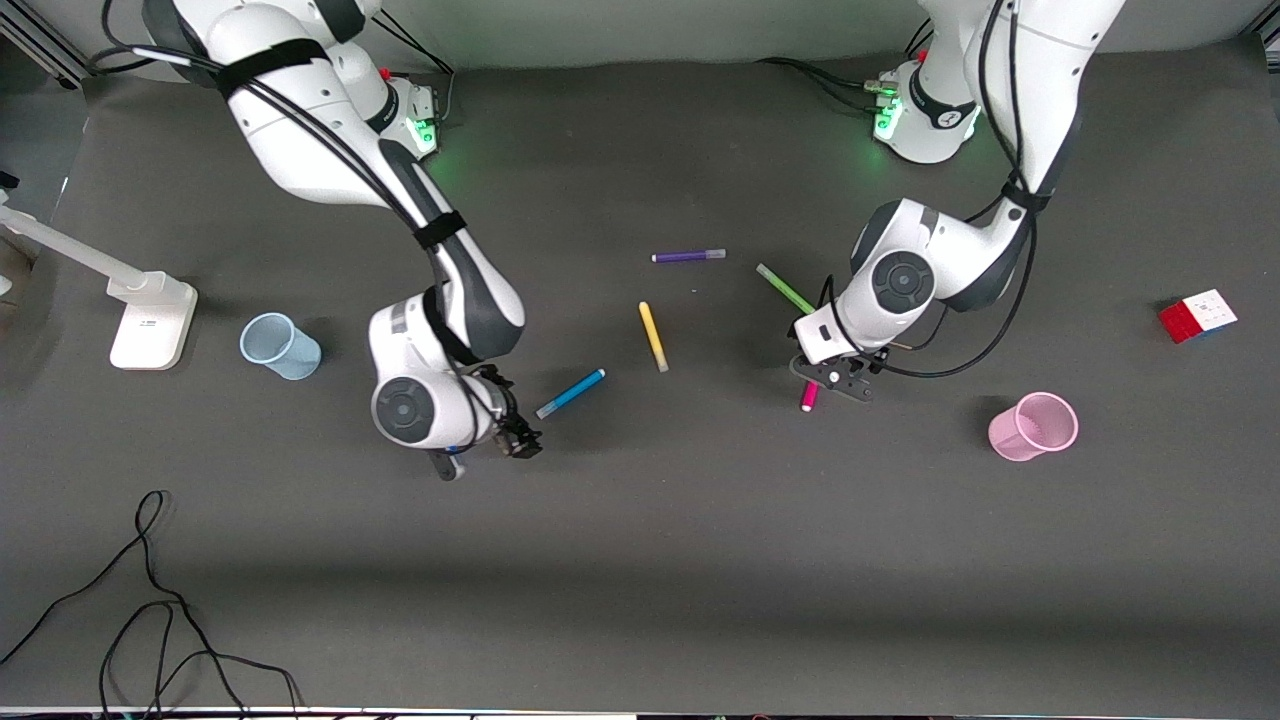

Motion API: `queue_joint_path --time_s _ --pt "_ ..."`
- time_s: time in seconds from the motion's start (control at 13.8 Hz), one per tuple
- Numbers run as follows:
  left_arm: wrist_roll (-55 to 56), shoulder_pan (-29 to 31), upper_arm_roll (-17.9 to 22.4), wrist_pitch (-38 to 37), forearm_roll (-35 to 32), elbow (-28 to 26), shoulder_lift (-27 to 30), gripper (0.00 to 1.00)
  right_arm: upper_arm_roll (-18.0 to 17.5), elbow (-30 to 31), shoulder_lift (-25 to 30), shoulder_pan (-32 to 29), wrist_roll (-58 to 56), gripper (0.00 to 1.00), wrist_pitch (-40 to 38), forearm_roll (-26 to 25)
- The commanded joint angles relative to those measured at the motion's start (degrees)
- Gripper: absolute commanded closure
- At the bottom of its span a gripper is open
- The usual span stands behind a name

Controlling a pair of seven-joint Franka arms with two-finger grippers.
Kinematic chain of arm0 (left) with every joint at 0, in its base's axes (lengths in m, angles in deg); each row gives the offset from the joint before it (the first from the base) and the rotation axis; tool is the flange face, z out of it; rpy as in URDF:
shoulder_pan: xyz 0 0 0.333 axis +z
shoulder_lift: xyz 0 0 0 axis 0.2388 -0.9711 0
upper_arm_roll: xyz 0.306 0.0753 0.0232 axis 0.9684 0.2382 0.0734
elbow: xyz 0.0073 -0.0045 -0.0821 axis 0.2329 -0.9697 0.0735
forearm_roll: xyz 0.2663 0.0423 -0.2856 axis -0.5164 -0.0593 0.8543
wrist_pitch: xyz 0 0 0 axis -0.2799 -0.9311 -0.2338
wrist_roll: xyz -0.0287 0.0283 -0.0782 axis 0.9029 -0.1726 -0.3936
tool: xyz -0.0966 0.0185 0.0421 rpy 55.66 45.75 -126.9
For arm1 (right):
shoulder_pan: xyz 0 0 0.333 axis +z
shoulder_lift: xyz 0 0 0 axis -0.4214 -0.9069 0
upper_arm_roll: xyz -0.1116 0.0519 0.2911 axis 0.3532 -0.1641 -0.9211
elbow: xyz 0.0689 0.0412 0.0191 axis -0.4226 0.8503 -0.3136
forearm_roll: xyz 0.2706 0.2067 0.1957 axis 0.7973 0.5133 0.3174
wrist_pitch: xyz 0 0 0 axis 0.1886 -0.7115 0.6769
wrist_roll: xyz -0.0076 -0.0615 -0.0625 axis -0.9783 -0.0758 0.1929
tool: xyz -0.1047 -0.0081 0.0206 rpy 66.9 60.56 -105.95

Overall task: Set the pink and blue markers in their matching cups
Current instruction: 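Close the right gripper on the blue marker while the left gripper grasps the pink marker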

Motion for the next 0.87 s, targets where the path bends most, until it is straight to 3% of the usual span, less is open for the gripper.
queue_joint_path --time_s 0.0,0.14,0.29,0.51,0.79 --pt "2.73 -0.97 0.59 2.34 -2.97 -0.02 -2.60 0.00 0.64 -1.04 -2.46 2.49 1.22 0.02 0.98 0.74" --pt "2.73 -0.89 0.50 2.25 -3.07 -0.02 -2.70 0.01 0.64 -1.04 -3.52 2.76 1.22 0.06 1.16 0.65" --pt "3.00 -0.80 0.50 1.99 -3.07 0.07 -2.35 0.02 0.64 -1.04 -3.70 3.02 1.22 0.19 1.34 0.39" --pt "5.63 -0.80 0.50 1.64 -2.98 0.51 -2.26 0.26 0.73 -1.13 -4.58 3.28 1.30 0.40 3.08 0.39" --pt "7.13 -0.80 0.50 1.46 -2.98 0.86 -2.35 0.47 0.90 -1.13 -4.67 3.28 1.74 0.90 3.36 0.39"
